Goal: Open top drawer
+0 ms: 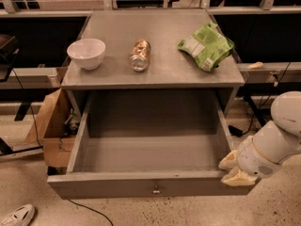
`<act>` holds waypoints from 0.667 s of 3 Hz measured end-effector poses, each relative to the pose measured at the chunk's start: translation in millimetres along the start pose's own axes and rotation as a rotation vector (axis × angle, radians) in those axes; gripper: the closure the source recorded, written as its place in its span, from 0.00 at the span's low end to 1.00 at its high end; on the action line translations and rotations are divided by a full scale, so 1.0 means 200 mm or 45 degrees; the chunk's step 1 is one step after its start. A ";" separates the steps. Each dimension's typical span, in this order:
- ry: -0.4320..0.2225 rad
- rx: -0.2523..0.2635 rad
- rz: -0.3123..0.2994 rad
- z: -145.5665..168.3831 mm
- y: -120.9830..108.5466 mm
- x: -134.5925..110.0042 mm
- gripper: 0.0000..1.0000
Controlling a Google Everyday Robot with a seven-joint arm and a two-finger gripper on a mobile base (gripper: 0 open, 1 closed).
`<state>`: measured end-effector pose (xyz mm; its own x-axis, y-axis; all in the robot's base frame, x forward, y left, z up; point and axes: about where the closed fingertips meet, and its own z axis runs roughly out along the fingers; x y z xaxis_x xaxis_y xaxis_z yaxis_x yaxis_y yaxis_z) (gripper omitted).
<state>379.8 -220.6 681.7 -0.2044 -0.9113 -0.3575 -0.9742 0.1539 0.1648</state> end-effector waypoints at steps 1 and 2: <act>0.002 0.001 -0.001 0.00 0.00 0.00 1.00; 0.043 -0.002 0.016 -0.06 0.10 0.10 1.00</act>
Offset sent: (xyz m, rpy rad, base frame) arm -0.1028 -0.0924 0.0264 -0.1359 0.0492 -0.0290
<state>357.5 -241.1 688.3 -0.2135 -0.9217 -0.3240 -0.9714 0.1651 0.1705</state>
